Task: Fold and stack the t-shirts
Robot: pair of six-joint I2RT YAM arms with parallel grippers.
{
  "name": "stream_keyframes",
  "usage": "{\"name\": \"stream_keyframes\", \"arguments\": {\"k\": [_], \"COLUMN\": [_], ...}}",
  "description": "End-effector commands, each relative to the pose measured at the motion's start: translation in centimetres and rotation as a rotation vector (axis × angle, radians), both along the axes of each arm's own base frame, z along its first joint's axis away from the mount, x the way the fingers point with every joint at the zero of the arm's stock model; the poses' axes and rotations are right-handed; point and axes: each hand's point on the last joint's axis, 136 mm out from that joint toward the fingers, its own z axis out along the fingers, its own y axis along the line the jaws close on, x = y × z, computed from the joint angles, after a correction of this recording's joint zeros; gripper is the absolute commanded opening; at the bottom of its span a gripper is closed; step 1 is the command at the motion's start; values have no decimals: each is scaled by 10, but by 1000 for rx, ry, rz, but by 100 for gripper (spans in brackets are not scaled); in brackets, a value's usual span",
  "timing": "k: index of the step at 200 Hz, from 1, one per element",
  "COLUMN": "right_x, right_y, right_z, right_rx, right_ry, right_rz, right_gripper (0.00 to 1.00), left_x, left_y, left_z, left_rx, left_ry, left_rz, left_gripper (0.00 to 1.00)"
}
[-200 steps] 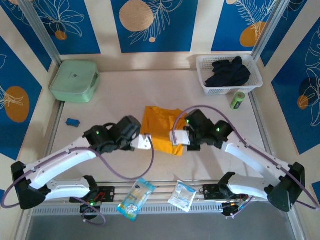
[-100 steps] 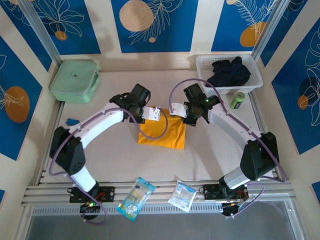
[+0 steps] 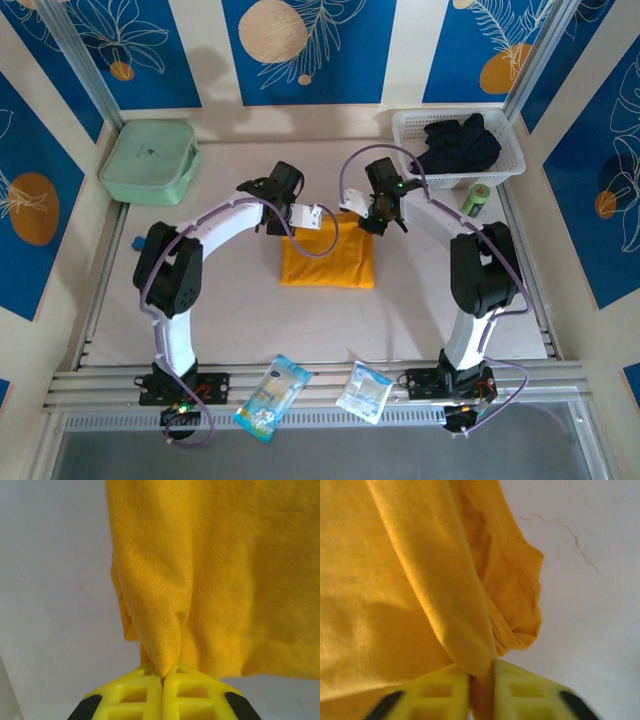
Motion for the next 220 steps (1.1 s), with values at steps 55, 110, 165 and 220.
{"name": "stream_keyframes", "arguments": {"k": [55,110,165,220], "right_x": [46,39,-42,-104], "right_y": [5,-26,-29,-7], "right_z": [42,115,101,41], "right_rx": [213,429,429,321], "right_ry": [-126,-62,194,331], "right_rz": [-192,-632,-926,-1107], "right_gripper": [76,82,71,69], "left_x": [73,82,7,-91], "left_y": [4,29,75,51], "left_z": [39,153,190,106], "left_rx": [-125,-384,-583,-627], "left_ry": [-285,-496,-277,304], "left_rz": [238,511,949,1150], "left_gripper": [67,87,93,80]}}
